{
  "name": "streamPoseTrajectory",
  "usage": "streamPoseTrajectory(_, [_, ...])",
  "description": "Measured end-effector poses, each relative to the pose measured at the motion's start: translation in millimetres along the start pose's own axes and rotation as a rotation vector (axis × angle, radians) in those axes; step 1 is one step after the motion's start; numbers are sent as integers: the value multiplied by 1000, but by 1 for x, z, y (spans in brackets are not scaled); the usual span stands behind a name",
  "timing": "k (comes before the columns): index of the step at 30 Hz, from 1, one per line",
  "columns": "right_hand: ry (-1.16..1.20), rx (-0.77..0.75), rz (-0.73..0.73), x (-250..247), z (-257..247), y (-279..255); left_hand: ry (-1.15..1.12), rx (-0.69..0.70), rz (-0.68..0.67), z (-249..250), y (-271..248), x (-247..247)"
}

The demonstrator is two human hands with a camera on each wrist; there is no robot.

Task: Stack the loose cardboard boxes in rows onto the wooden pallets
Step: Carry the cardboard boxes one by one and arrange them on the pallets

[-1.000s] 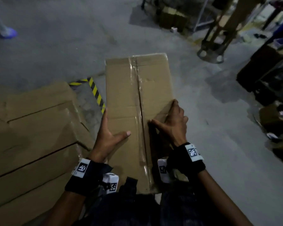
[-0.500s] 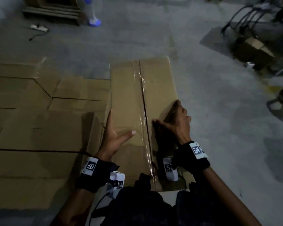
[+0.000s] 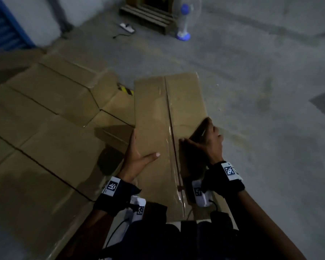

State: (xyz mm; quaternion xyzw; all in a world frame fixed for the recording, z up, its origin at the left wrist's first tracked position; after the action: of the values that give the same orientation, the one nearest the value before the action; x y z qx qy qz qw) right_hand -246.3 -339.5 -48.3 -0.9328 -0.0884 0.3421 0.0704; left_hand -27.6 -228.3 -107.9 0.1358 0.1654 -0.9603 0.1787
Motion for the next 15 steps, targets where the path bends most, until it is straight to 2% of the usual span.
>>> streamPoseTrajectory(3, [-37,-61,-86,7,-8,66,21,-78,56,7,35,4])
streamPoseTrajectory(8, [-158,-157,-277,38,-27,165,-34,-80,190,12,76,9])
streamPoseTrajectory(15, [-222,-314,-480,103,-74,256,-94,-199,389,-10,134,-16])
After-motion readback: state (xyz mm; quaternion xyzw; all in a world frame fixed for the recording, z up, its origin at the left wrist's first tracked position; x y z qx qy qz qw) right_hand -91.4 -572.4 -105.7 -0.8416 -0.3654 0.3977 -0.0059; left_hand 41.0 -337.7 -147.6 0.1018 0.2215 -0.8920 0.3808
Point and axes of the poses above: each hand's wrist, its own y-axis towards the middle knuckle, its own x-axis out of the palm, z = x × y, the point moved 2 cm from there along y, towards the middle knuckle, and after that the axes turned 10 degrees about y, right-handed, at the moved point
